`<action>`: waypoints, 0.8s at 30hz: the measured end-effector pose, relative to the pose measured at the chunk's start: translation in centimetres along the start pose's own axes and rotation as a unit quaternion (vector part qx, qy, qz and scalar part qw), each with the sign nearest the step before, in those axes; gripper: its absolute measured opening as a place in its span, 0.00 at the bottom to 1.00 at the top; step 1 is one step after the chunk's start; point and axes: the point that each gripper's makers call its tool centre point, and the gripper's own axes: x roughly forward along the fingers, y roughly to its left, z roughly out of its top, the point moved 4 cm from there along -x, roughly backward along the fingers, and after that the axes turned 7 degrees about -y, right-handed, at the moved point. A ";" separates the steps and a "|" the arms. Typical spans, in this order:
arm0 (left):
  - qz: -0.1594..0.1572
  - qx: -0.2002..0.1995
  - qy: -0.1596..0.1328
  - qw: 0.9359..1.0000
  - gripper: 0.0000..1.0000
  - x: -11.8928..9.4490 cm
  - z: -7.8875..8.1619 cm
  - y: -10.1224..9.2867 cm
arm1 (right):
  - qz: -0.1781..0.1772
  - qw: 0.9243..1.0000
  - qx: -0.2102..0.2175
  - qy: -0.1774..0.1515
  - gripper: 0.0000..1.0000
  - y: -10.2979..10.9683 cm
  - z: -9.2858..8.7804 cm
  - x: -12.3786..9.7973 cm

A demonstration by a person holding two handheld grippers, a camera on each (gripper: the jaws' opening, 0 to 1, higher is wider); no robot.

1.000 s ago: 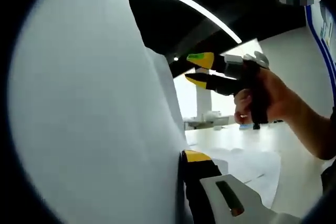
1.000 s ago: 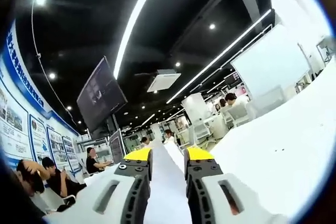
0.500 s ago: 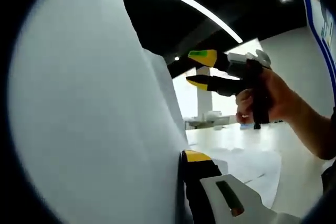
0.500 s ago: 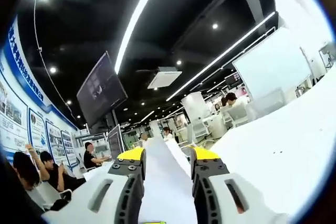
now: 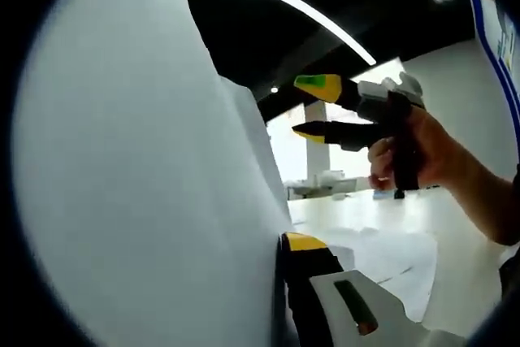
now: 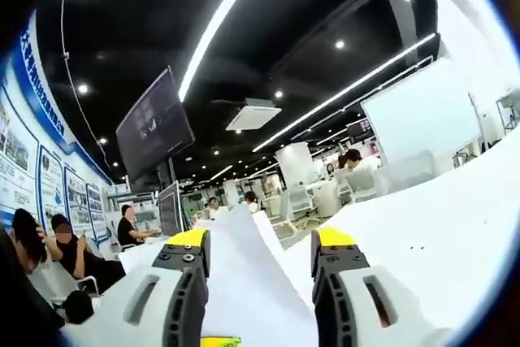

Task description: Organize the stack of printing papers by aligning and flattening the scattered papers on the table

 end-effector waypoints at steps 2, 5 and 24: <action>0.000 0.000 0.000 1.000 0.08 0.0 0.0 0.0 | -0.003 1.000 -0.015 0.002 0.50 0.1 -0.1 0.0; 0.000 -0.001 0.000 1.000 0.08 0.0 0.0 0.0 | -0.004 1.000 -0.026 0.005 0.55 0.1 -0.3 0.1; 0.001 -0.002 0.000 1.000 0.09 0.0 0.0 0.1 | 0.016 0.998 -0.062 0.017 0.81 0.9 -0.9 0.2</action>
